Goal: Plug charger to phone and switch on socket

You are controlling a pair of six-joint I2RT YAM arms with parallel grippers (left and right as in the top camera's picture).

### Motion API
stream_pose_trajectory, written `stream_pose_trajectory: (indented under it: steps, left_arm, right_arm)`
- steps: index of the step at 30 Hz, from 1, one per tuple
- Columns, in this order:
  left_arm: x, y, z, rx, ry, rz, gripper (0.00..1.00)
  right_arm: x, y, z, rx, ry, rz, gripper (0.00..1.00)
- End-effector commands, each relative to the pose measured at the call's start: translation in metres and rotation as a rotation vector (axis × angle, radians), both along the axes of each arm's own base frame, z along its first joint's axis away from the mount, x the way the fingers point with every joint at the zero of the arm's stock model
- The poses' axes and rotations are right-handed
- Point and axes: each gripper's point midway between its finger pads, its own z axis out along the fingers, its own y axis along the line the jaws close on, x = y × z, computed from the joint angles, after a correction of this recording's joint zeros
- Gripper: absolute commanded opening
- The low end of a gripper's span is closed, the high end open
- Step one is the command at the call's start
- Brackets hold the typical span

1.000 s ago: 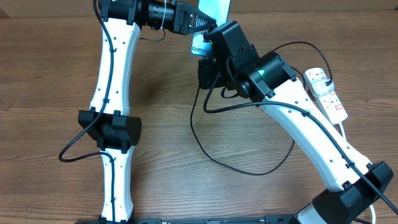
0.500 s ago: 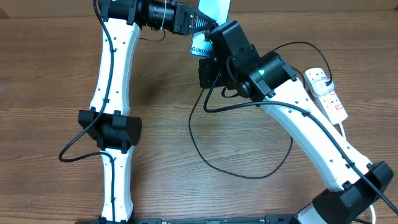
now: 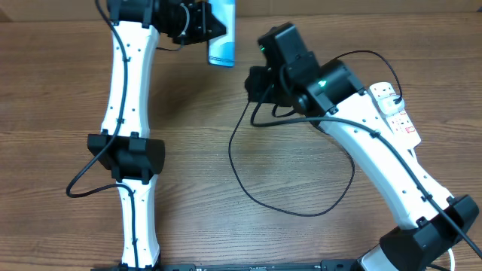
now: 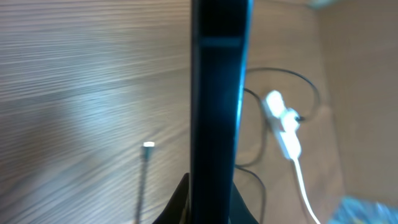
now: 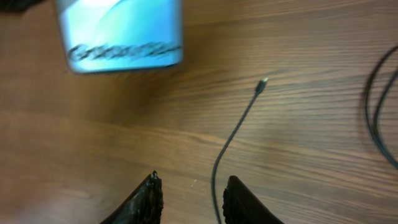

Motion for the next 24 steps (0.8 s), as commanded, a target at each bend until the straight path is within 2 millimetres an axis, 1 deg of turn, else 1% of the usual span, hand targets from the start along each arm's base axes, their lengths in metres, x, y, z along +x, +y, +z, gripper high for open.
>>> stream_pose_trajectory:
  steps: [1, 4, 6, 9, 11, 13, 14, 15, 18, 20, 21, 24]
  left_arm:
    - [0.005, 0.027, 0.011, 0.097, -0.019, 0.132, 0.04]
    - [0.004, 0.029, 0.009, 0.109, -0.011, 0.139, 0.04]
    - [0.003, 0.029, 0.009, 0.109, -0.008, 0.142, 0.04]
    - [0.006, 0.038, 0.004, 0.139, 0.016, 0.204, 0.04]
    - [0.007, 0.045, 0.001, 0.162, 0.038, 0.256, 0.04]
    - [0.007, 0.049, -0.002, 0.178, 0.055, 0.286, 0.04]
    - [0.006, 0.050, -0.003, 0.180, 0.061, 0.292, 0.04]
    - [0.006, 0.051, -0.003, 0.186, 0.064, 0.295, 0.04]
    - [0.003, 0.054, -0.006, 0.207, 0.076, 0.305, 0.04]
    - [0.001, 0.057, -0.009, 0.222, 0.088, 0.311, 0.04]
    - [0.000, 0.058, -0.010, 0.225, 0.091, 0.312, 0.04]
    - [-0.001, 0.058, -0.010, 0.228, 0.097, 0.312, 0.04]
  right_arm:
    - [0.021, -0.014, 0.012, 0.106, 0.036, -0.035, 0.35]
    - [0.034, -0.025, 0.013, 0.108, 0.065, -0.045, 0.37]
    - [0.042, -0.028, 0.015, 0.094, 0.064, -0.043, 0.41]
    - [0.053, -0.026, 0.012, 0.077, 0.087, -0.041, 0.45]
    - [0.059, -0.023, 0.002, 0.061, 0.120, -0.042, 0.49]
    - [0.065, -0.020, -0.016, 0.042, 0.164, -0.045, 0.55]
    - [0.068, -0.019, -0.028, 0.032, 0.189, -0.049, 0.61]
    - [0.071, -0.019, -0.038, 0.024, 0.209, -0.063, 0.63]
    - [0.080, -0.021, -0.071, -0.017, 0.264, -0.144, 0.63]
    - [0.084, -0.024, -0.089, -0.049, 0.287, -0.203, 0.62]
    - [0.085, -0.024, -0.096, -0.056, 0.297, -0.220, 0.61]
    - [0.088, -0.015, -0.119, -0.068, 0.328, -0.236, 0.53]
